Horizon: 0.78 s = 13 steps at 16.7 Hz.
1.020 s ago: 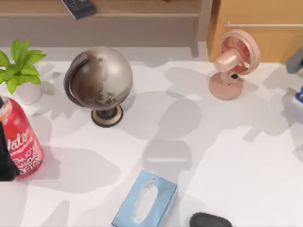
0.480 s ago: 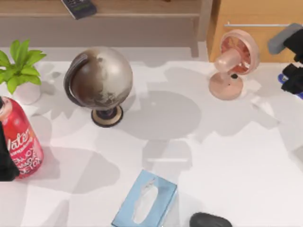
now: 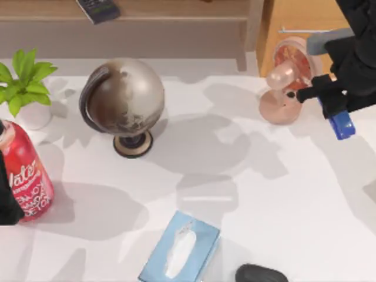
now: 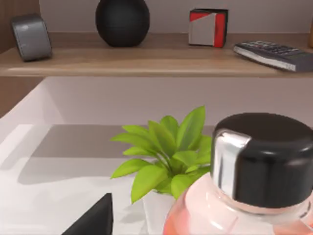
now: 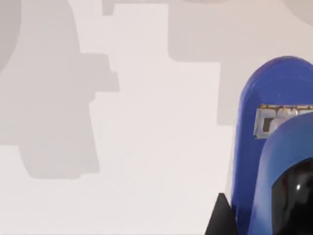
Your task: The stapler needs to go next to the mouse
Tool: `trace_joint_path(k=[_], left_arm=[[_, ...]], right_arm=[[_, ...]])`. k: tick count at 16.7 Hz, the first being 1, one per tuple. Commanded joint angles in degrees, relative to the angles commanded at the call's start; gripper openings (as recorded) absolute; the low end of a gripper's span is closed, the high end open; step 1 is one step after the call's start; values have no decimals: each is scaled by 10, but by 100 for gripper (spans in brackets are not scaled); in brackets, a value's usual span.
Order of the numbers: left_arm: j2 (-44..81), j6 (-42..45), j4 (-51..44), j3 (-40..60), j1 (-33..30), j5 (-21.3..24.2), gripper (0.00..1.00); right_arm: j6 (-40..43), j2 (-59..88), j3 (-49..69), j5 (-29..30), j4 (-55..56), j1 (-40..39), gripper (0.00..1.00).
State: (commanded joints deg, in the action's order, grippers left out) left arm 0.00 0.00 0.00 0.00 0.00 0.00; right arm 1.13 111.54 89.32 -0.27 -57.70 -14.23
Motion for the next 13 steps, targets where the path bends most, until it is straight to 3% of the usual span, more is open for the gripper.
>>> trace_joint_path(k=[9, 13], left_arm=[[0, 0, 0, 0, 0, 0, 100], [0, 0, 0, 0, 0, 0, 100]], right_arm=[[-290, 57, -14, -3, -7, -129, 0], [-354, 60, -24, -15, -5, -192, 0]])
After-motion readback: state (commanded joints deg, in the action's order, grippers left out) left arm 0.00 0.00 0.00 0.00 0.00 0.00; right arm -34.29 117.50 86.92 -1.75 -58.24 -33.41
